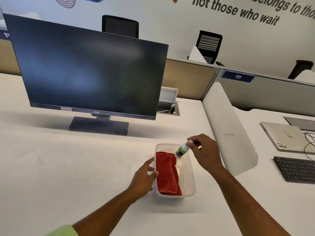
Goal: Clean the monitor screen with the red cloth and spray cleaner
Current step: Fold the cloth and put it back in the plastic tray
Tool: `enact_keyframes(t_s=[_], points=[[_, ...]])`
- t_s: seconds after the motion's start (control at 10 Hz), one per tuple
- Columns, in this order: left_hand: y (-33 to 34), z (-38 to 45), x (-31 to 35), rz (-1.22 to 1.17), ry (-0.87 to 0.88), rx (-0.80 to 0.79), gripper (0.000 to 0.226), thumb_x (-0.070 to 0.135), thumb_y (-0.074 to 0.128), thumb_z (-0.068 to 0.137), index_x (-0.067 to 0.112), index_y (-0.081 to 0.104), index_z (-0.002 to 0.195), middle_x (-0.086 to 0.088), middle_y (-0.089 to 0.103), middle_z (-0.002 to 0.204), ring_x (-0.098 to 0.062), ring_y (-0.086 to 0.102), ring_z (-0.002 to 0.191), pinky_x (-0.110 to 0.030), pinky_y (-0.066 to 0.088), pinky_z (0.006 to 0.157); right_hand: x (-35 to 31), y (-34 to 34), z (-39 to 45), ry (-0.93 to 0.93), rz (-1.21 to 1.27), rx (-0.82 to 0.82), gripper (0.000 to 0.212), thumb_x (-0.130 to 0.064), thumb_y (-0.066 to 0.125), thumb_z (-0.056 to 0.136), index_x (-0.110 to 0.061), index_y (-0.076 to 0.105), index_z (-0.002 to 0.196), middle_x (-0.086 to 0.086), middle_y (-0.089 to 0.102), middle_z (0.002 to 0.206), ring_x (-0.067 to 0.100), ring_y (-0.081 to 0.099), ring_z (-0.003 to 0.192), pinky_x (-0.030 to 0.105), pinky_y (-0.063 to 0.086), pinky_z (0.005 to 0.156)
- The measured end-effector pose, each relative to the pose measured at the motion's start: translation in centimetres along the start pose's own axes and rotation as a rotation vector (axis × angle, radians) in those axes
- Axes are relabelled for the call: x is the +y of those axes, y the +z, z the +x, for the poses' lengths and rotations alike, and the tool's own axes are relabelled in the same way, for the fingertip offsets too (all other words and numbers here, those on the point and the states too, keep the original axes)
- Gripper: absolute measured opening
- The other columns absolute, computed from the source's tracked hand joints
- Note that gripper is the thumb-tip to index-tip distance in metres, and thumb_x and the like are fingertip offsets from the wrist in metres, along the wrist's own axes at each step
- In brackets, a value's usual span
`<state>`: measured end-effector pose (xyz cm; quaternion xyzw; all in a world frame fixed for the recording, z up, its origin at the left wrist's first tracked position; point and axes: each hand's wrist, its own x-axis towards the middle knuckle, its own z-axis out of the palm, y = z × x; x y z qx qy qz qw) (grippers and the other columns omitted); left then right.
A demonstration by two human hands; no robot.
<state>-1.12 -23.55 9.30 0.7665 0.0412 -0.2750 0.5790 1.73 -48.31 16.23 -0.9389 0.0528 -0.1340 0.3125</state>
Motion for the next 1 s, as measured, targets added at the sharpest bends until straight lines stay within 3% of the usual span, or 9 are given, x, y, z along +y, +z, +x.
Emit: enact_keyframes(t_s=[0.3,0.6,1.0], points=[[0.1,-0.4,0.2,-0.004,0.004,0.018,0.059,0.035,0.057,0.098,0.035,0.032,0.152,-0.003,0.051,0.142,-0.027,0.056,0.125,-0.049,0.058,0.089,2.3,1.7,-1.9,0.062,-0.192,-0.157,0.007,-0.033,0.077,0.094,-0.03,0.074,0.1,-0.016,0.067,0.094,0.005,0.06,0.076,0.022,0.041,0.071],[0.3,-0.6,0.6,-0.007,-0.007,0.029,0.059,0.033,0.057,0.099,0.032,0.032,0.152,-0.005,0.05,0.144,-0.029,0.054,0.129,-0.051,0.056,0.094,2.9,2.5,-2.4,0.09,-0.178,-0.096,0.007,-0.024,0.076,0.094,-0.026,0.077,0.101,-0.018,0.065,0.095,0.007,0.06,0.076,0.012,0.035,0.066],[0.1,-0.8,0.8,0.011,0.009,0.019,0.059,0.034,0.058,0.098,0.034,0.032,0.152,-0.004,0.052,0.141,-0.028,0.056,0.126,-0.05,0.057,0.092,3.0,2.8,-2.2,0.088,-0.106,-0.066,0.016,-0.031,0.074,0.097,-0.028,0.074,0.113,-0.013,0.069,0.108,0.005,0.064,0.072,0.025,0.051,0.072]])
